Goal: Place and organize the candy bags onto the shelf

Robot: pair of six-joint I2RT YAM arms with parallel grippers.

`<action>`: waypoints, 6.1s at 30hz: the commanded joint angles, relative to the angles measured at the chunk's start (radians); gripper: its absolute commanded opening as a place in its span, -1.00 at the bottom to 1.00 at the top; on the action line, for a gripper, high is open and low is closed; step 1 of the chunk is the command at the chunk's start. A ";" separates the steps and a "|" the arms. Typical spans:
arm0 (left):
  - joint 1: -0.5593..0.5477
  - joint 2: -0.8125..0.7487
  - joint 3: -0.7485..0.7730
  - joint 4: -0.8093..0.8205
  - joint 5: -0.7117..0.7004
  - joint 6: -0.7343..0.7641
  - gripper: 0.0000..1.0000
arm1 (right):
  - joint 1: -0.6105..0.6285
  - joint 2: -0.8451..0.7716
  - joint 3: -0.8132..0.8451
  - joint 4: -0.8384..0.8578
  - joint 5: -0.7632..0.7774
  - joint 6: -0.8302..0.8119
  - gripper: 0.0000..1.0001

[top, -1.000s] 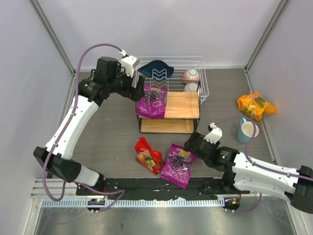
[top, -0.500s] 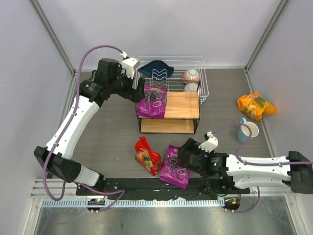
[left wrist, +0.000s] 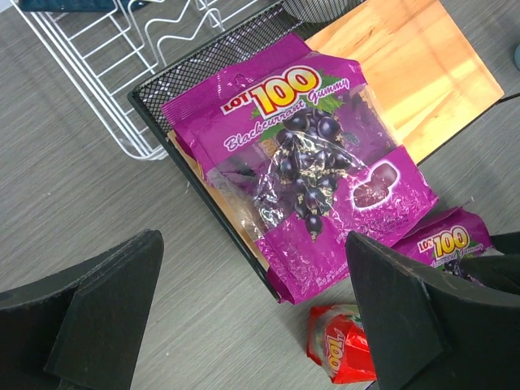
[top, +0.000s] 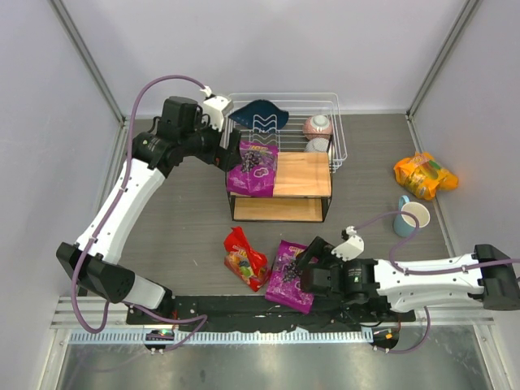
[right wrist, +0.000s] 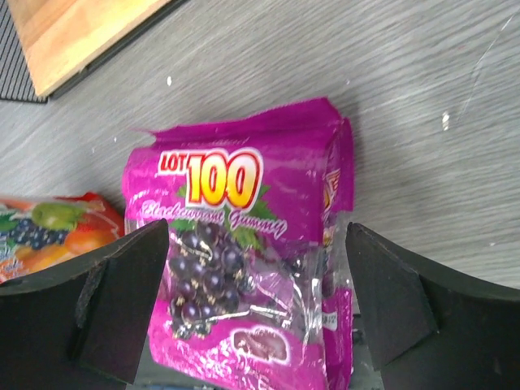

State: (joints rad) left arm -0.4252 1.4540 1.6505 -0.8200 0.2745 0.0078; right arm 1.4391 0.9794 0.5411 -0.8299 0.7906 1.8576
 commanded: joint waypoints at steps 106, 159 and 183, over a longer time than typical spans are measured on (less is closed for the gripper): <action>0.075 0.080 0.172 -0.057 -0.055 0.161 0.99 | -0.984 0.274 0.741 0.509 -0.711 -1.469 -0.21; 0.075 0.072 0.129 -0.042 -0.034 0.172 0.99 | -0.882 0.504 0.772 0.615 -1.125 -1.354 0.22; 0.078 0.055 0.100 -0.036 -0.040 0.185 1.00 | -0.876 0.501 0.793 0.589 -0.962 -1.397 -0.98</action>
State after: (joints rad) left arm -0.3531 1.5360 1.7508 -0.8875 0.2310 0.1711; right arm 0.5617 1.5040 1.3064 -0.2657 -0.2314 0.4950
